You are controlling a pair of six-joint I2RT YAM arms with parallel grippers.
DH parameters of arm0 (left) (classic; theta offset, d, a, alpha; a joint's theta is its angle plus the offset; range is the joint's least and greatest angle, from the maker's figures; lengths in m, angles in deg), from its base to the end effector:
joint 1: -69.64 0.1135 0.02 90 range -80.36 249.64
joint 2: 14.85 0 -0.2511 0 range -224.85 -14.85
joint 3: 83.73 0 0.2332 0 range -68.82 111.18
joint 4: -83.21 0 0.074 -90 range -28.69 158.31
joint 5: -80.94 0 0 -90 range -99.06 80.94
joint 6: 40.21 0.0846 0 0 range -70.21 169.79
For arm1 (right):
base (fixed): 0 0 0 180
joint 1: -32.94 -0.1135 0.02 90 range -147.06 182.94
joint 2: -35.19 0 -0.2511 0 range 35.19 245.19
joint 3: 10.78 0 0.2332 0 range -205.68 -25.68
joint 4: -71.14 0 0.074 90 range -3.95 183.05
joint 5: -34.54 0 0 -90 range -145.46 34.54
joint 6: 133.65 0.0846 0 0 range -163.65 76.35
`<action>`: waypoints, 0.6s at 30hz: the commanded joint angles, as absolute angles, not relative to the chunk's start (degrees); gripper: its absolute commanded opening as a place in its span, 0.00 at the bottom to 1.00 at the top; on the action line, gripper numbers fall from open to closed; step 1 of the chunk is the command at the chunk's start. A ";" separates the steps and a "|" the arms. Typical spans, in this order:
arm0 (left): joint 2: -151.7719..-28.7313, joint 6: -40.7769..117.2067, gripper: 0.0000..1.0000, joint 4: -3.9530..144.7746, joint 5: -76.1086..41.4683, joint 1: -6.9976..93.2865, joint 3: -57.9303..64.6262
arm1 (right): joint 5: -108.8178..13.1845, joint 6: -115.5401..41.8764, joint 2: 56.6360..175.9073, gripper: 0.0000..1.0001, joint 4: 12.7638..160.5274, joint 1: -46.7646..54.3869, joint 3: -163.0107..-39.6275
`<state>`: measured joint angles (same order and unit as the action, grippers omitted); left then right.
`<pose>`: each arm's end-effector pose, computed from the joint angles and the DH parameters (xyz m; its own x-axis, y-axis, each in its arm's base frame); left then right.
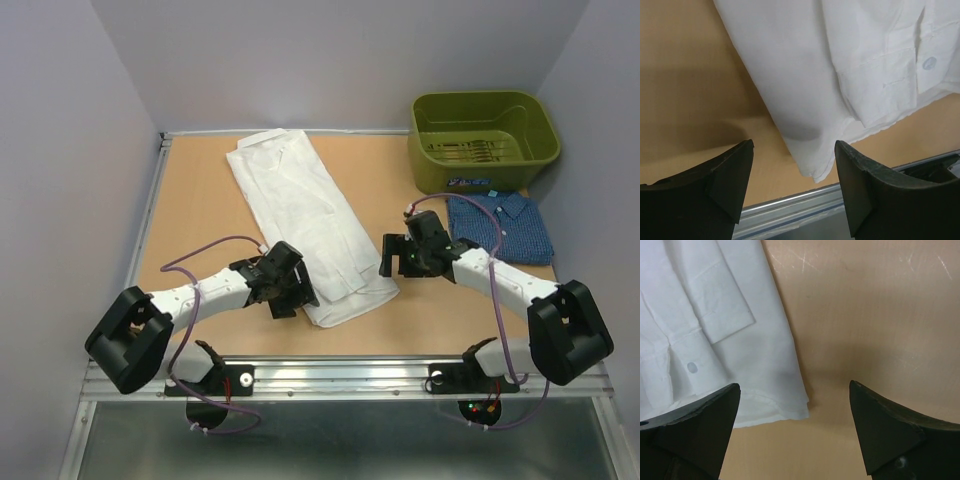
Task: Fold and stack the long sleeve shirts
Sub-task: Fold the shirt
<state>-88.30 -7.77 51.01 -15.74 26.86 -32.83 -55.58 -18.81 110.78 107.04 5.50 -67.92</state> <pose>0.1805 -0.1804 0.1357 -0.9324 -0.2792 -0.2294 -0.1176 0.8347 -0.5380 0.2407 0.1248 0.1540 -0.8476 0.0332 -0.5296 -0.1142 0.9632 0.2433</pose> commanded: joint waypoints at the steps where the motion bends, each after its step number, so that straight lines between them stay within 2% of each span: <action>1: -90.86 -9.09 0.72 52.39 -16.97 24.56 -32.79 | -53.55 -19.48 112.44 0.93 106.44 5.78 -66.29; 9: -94.65 -8.48 0.53 53.89 -19.95 23.50 -33.14 | -50.54 -19.74 115.52 0.84 105.04 5.78 -64.18; 18: -93.33 -6.98 0.29 52.75 -21.36 23.50 -33.40 | -45.35 -20.00 117.98 0.63 103.10 5.78 -62.51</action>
